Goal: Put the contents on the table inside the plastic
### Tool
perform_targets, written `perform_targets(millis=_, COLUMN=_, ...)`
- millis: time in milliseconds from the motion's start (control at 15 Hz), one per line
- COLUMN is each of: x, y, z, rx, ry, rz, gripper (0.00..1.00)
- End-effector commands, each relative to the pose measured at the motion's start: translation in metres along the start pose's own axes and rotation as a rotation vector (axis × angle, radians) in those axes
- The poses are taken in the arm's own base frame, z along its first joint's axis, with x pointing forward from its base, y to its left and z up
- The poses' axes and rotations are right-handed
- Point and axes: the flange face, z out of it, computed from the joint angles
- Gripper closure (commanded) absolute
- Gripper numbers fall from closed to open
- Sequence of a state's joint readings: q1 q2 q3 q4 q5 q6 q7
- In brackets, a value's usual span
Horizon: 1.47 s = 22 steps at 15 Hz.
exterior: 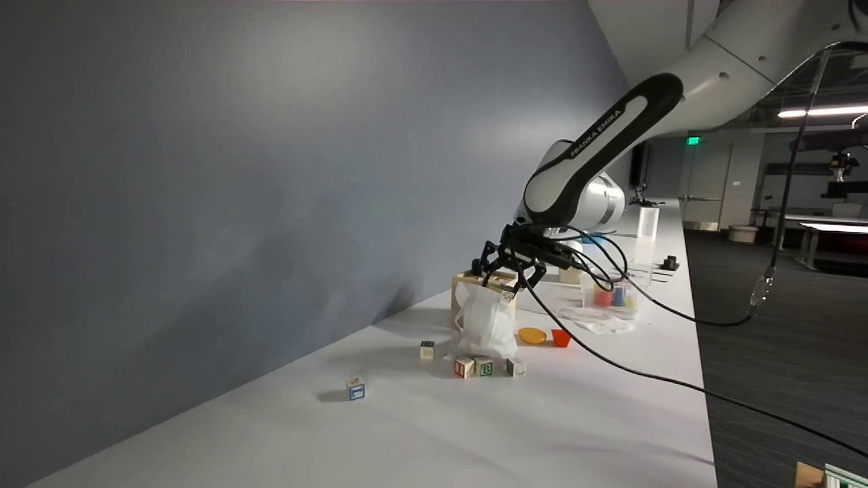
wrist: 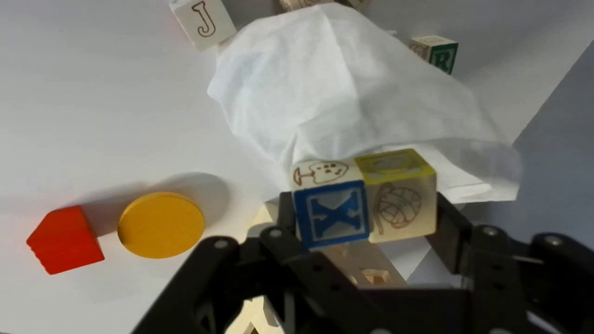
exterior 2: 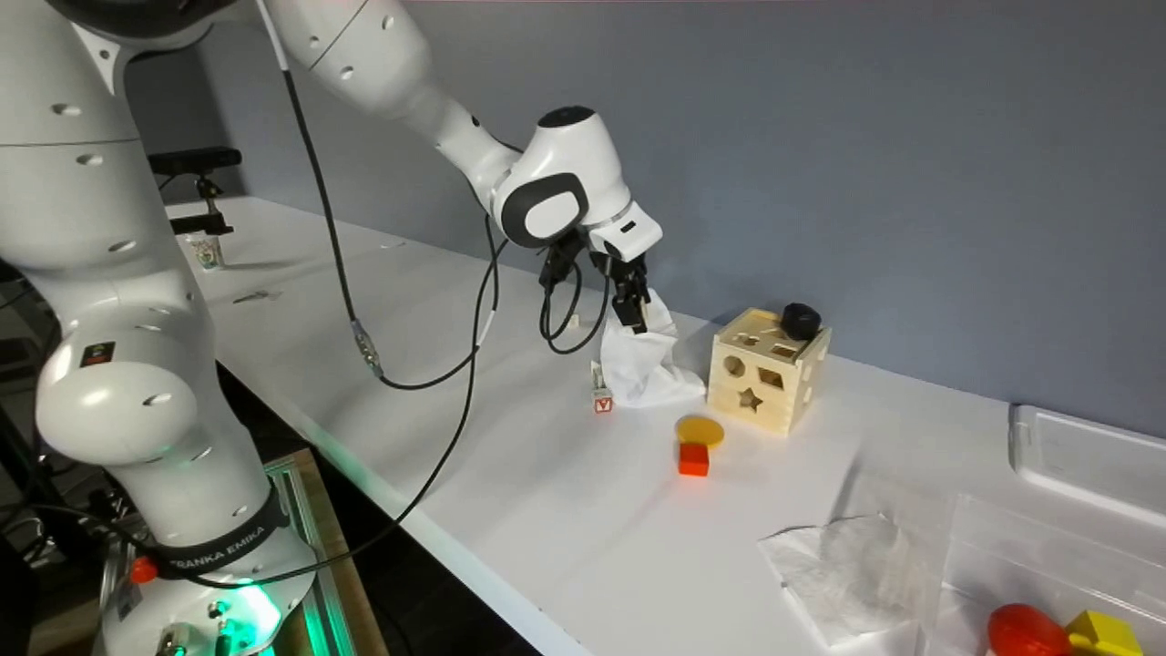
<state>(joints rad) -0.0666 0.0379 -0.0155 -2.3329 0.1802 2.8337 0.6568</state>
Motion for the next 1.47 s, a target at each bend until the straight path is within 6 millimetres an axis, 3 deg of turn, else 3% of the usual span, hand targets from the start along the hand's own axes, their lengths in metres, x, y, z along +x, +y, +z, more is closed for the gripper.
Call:
perform_targets(millis=0, x=0.012, y=-0.007, z=-0.006, rx=0.022, ry=0.074, rz=-0.043, gripper=0.56)
perform_targets(millis=400, x=0.021, y=-0.015, z=0.0, rx=0.057, ry=0.154, rz=-0.119, gripper=0.56)
perform_targets(millis=867, x=-0.001, y=-0.033, z=0.025, rx=0.061, ry=0.1, rz=-0.158, gripper=0.56)
perform_targets(millis=1400, x=-0.016, y=-0.036, z=0.026, rx=-0.005, ry=0.008, rz=-0.151, gripper=0.56)
